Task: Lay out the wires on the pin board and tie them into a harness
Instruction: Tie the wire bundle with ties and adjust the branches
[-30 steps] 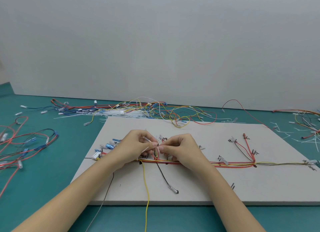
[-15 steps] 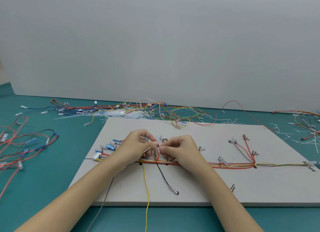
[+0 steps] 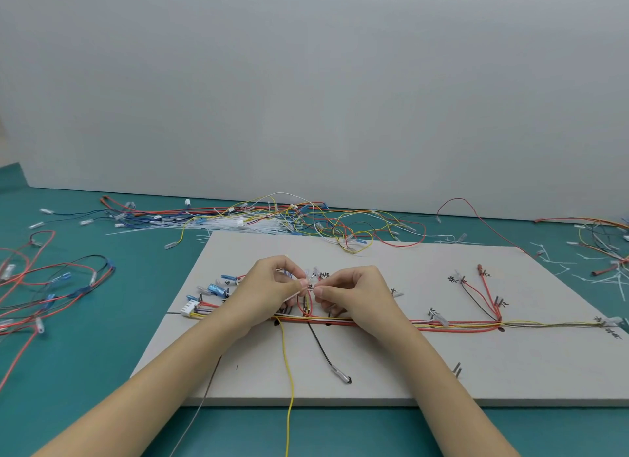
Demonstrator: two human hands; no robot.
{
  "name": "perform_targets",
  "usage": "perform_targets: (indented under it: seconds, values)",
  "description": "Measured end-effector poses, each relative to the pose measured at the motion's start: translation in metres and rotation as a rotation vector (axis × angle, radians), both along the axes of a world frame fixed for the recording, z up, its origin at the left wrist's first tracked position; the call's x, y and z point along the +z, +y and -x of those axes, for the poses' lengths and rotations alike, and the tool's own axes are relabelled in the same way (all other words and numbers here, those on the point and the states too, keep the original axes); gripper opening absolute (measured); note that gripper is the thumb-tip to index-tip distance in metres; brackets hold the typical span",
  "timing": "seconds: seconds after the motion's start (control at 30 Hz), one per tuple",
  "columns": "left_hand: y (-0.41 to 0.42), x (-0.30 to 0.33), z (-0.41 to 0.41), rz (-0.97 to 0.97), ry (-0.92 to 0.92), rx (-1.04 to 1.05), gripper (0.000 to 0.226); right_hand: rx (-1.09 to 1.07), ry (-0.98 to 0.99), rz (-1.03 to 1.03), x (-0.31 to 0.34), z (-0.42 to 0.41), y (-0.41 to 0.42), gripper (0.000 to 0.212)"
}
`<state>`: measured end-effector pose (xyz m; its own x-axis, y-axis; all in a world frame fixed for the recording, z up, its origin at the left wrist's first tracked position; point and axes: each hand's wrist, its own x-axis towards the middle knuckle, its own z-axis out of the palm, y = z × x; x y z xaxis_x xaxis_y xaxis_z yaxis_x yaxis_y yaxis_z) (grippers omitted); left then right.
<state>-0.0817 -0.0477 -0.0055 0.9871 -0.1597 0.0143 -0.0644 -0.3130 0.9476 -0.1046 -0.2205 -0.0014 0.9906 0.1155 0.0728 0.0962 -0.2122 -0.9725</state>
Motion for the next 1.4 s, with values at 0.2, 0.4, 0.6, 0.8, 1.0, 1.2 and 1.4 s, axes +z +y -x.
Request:
perform_targets:
  seconds: [0.2,0.4,0.6,0.8,1.0,1.2,1.4]
  values:
    - [0.003,0.003,0.000,0.085,0.076,-0.092,0.003,0.013,-0.003,-0.001,0.000,0.000,0.001,0.014]
    - [0.003,0.002,0.001,0.079,0.068,-0.067,0.005,0.010,-0.019,-0.001,0.000,0.001,0.003,0.006]
    - [0.003,0.003,0.002,0.093,0.073,-0.072,0.008,0.020,-0.017,0.030,0.000,0.001,0.000,0.006]
    - [0.000,0.004,0.004,0.088,0.071,-0.068,0.007,0.009,-0.004,0.013,0.002,0.001,0.001,0.011]
    - [0.001,0.006,0.004,0.081,0.072,-0.098,0.004,-0.047,0.058,-0.062,0.004,0.004,0.005,0.014]
    - [0.012,0.013,0.002,0.047,0.097,-0.221,0.005,-0.012,0.121,-0.118,0.009,0.007,0.003,0.023]
    - [0.014,0.016,0.002,-0.038,0.033,-0.303,0.003,0.013,0.173,-0.163,0.011,0.005,0.003,0.029]
